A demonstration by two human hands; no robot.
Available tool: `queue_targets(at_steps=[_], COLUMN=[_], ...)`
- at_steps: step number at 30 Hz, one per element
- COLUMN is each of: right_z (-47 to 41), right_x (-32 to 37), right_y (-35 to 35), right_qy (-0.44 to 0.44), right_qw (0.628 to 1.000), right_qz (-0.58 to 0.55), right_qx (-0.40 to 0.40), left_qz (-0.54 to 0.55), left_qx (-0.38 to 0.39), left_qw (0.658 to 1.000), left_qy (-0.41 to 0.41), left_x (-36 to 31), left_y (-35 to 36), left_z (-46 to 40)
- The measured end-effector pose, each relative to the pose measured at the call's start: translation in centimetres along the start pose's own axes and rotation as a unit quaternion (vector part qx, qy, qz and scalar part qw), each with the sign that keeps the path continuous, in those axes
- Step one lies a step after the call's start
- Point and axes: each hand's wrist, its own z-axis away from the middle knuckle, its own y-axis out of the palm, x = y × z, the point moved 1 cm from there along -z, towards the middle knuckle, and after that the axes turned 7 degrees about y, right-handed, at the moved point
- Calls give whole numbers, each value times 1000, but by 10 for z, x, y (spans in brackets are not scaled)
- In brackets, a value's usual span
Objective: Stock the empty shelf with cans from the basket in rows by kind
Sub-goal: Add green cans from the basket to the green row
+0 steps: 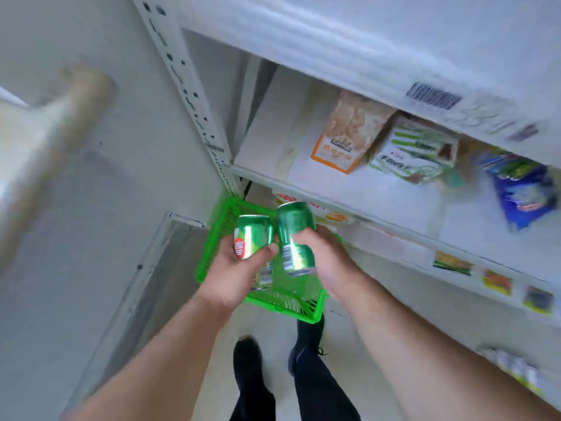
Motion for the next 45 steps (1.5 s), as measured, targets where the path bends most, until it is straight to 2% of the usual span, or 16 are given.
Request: queue_targets(at_steps=[7, 10, 14, 19, 24, 28, 36, 45], right_z=[151, 198, 246, 292, 324, 344, 387, 418], right_x=[67, 77, 80, 77, 68, 62, 48, 11], right_y=[-27, -35, -39, -43, -64, -91, -166, -303], right_qy=[-94, -116, -153, -180, -169, -161, -224, -259], right_qw=[993, 987, 976, 968, 961, 952, 932, 896], right_qz=[22, 54, 37, -27, -157, -215, -168, -128], right_qx=[-67, -98, -150, -174, -155, -149, -230, -337], left_qz=[-41, -83, -120, -143, -159, -165, -169, -157], left_qx=[68, 95, 132, 178, 223, 245, 266, 260], left_qw=[996, 989, 975, 953, 937, 926, 906, 900], left_qy=[35, 82, 132, 197, 216, 236, 282, 313], left_x=[-112, -150, -182, -201, -210, -217, -232, -221], left_y=[-4, -1, 1, 13, 35, 59, 135, 281], left_z=[106, 141, 174, 203, 228, 243, 277, 325])
